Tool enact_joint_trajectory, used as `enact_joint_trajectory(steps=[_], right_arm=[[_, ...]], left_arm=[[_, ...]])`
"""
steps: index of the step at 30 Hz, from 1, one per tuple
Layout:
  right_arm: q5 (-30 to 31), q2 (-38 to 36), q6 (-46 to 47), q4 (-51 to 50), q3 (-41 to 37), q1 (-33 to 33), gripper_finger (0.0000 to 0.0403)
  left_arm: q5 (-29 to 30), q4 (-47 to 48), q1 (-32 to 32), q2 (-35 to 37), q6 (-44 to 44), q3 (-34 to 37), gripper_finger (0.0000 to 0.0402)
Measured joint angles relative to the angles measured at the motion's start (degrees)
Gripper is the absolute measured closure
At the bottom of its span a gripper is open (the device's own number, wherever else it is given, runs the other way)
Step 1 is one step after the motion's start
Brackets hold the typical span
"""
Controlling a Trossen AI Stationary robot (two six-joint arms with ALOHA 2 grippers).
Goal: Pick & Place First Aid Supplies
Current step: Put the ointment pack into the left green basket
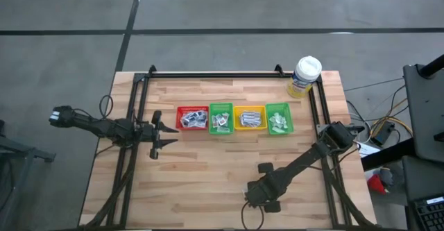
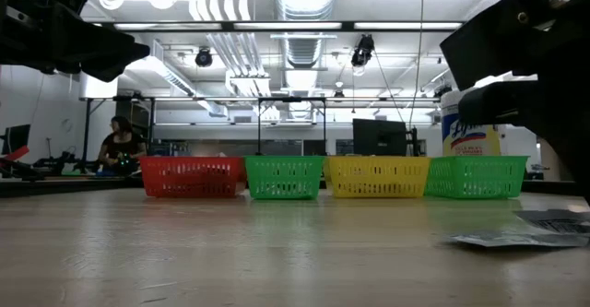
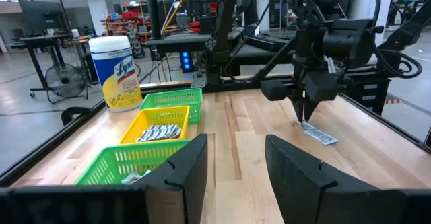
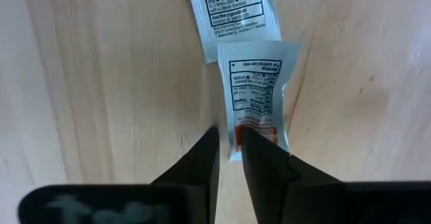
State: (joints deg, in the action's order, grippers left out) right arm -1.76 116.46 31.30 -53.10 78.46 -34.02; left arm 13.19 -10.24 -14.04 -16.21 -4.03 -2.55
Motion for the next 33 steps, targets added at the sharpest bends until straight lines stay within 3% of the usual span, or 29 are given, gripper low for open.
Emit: enact_joint_trajectory(steps=[11,21,33], right_arm=[[1.7,0.0,0.3,-0.4,-0.1,0.0,0.0391],[1.9,0.4,1.4,-3.0,1.8,0.1,0.0395],[2.4,-0.5,-0.5,-9.9,10.8,0.2,0.0395]], left_arm=[[0.0,0.0,0.0,0.0,0.0,0.0,0.0251],[0.0,0.0,0.0,0.0,0.0,0.0,0.0251],[0.0,0.0,0.0,0.0,0.0,0.0,0.0251]])
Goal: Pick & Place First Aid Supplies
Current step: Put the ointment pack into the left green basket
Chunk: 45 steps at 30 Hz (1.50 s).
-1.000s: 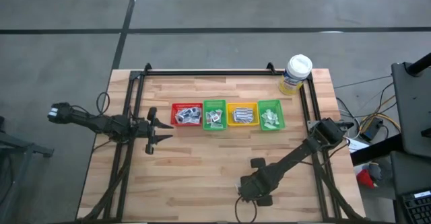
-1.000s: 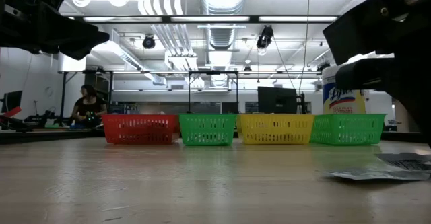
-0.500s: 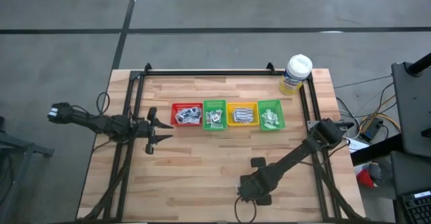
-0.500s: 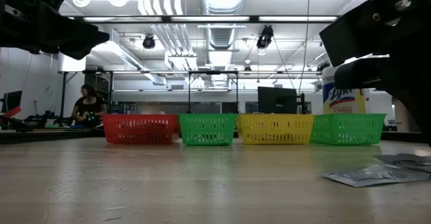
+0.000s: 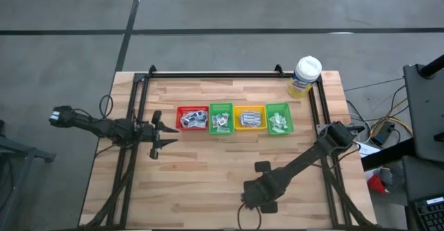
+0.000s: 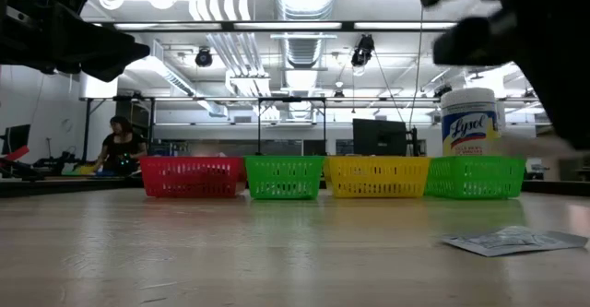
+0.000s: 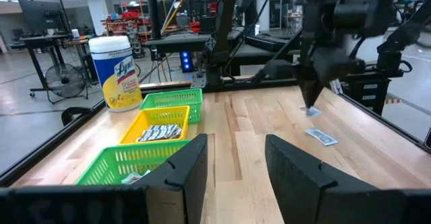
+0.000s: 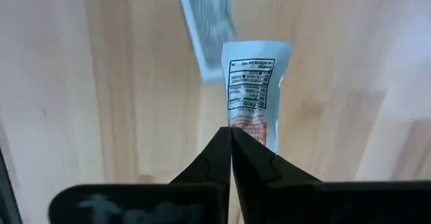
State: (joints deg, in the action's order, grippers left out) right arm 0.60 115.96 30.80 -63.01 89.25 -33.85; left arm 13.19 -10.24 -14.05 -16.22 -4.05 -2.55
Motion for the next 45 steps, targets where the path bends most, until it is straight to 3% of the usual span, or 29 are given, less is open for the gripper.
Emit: enact_joint_trajectory(steps=[5,13,18,24,30,45], right_arm=[[6.9,-0.2,-4.3,1.3,3.8,0.0,0.0395],[26.2,-0.3,-17.7,2.0,9.1,0.8,0.0394],[33.7,-0.4,-27.9,2.0,10.2,2.8,0.0394],[35.7,-0.4,-41.3,1.9,9.7,6.9,0.0394],[35.7,-0.4,-47.8,1.9,9.6,12.3,0.0394],[35.6,-0.4,-49.0,6.6,9.6,24.9,0.0394]], left_arm=[[0.0,0.0,0.0,0.0,0.0,0.0,0.0251],[0.0,0.0,0.0,0.0,0.0,0.0,0.0251],[0.0,-0.1,0.0,0.0,0.0,0.0,0.0251],[0.0,-0.1,0.0,0.0,0.0,0.0,0.0251],[0.0,-0.1,0.0,0.0,0.0,0.0,0.0251],[0.4,0.0,0.0,0.0,0.0,0.0,0.0251]])
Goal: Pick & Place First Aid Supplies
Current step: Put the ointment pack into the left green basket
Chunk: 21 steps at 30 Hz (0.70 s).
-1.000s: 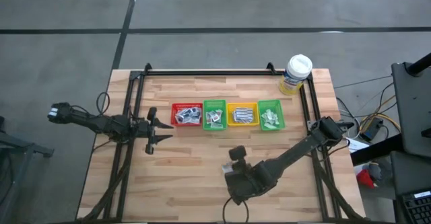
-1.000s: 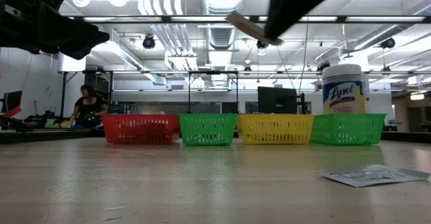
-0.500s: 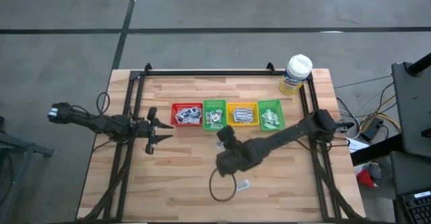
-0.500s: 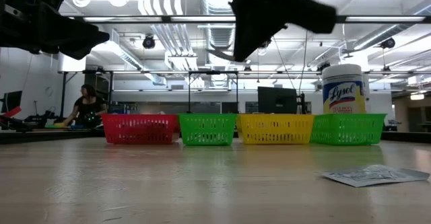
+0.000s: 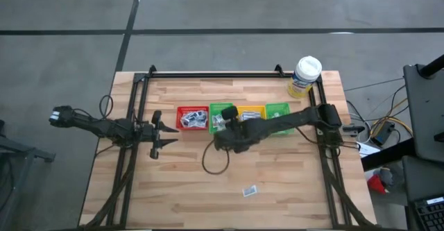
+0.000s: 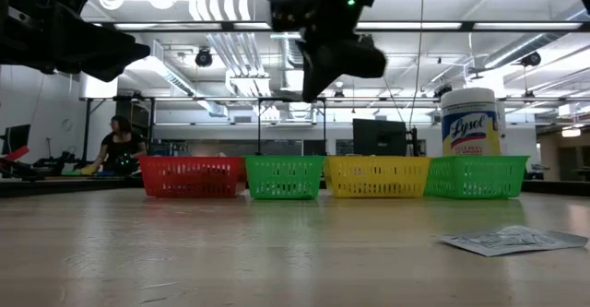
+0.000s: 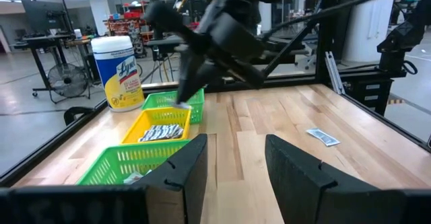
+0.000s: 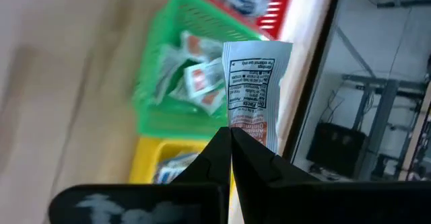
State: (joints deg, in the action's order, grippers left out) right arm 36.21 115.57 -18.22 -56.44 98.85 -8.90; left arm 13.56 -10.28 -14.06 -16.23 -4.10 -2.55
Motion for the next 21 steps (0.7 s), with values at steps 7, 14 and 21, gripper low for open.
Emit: enact_joint_trajectory(steps=[7,14,21], right_arm=[[-2.6,0.0,0.2,7.7,0.0,4.5,0.0394],[-6.6,0.0,7.1,10.4,0.0,8.0,0.0394],[-12.9,0.0,11.1,10.4,0.0,10.2,0.0394]], left_arm=[[0.0,0.0,0.0,0.0,0.0,0.0,0.0251],[0.1,0.0,0.0,0.0,0.0,0.0,0.0251],[1.0,0.0,0.0,0.0,-0.3,0.0,0.0251]])
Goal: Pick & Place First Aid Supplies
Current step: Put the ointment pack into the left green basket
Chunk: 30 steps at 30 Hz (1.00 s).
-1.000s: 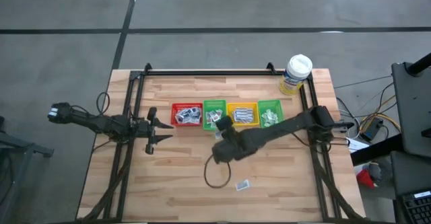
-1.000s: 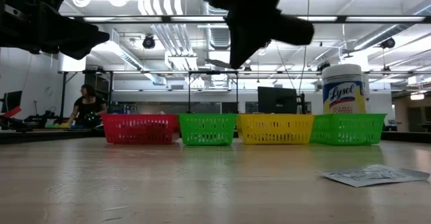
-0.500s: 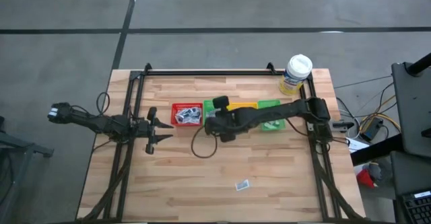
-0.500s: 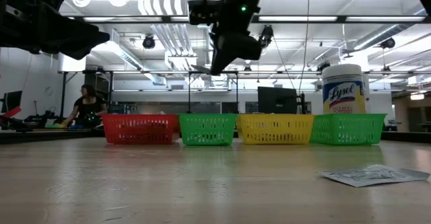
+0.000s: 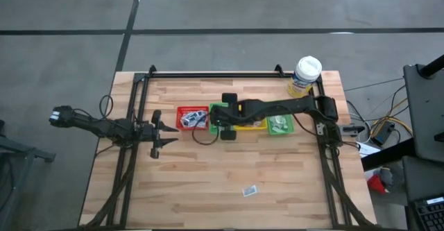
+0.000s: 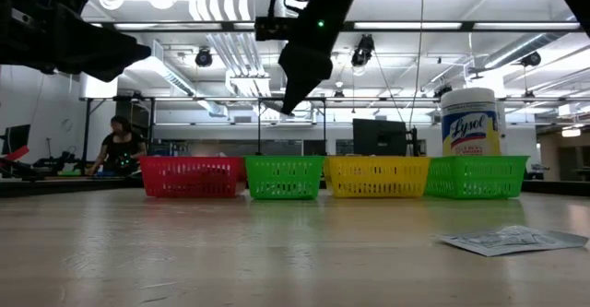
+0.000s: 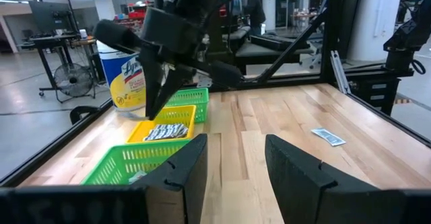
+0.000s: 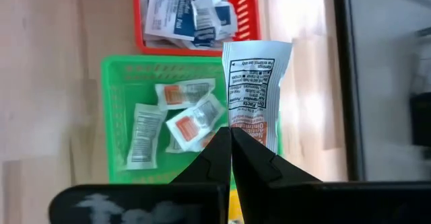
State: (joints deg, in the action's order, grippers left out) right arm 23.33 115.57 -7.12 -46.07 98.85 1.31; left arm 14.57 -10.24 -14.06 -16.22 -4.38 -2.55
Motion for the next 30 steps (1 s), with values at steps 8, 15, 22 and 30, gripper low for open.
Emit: enact_joint_trajectory(steps=[8,15,22,30], right_arm=[[-5.1,0.0,1.8,-0.3,0.0,1.5,0.0394],[-9.7,0.0,2.7,-0.4,0.0,3.1,0.0394],[-13.5,0.0,2.7,-0.5,0.0,4.0,0.0394],[-14.4,0.6,2.7,-2.0,0.3,4.3,0.0395]], left_arm=[[0.1,0.0,0.0,0.0,0.0,0.0,0.0251],[0.1,0.0,0.0,0.0,0.0,0.0,0.0251],[0.1,0.0,0.0,0.0,0.1,0.0,0.0251],[0.3,0.0,0.0,0.0,0.1,0.0,0.0251]])
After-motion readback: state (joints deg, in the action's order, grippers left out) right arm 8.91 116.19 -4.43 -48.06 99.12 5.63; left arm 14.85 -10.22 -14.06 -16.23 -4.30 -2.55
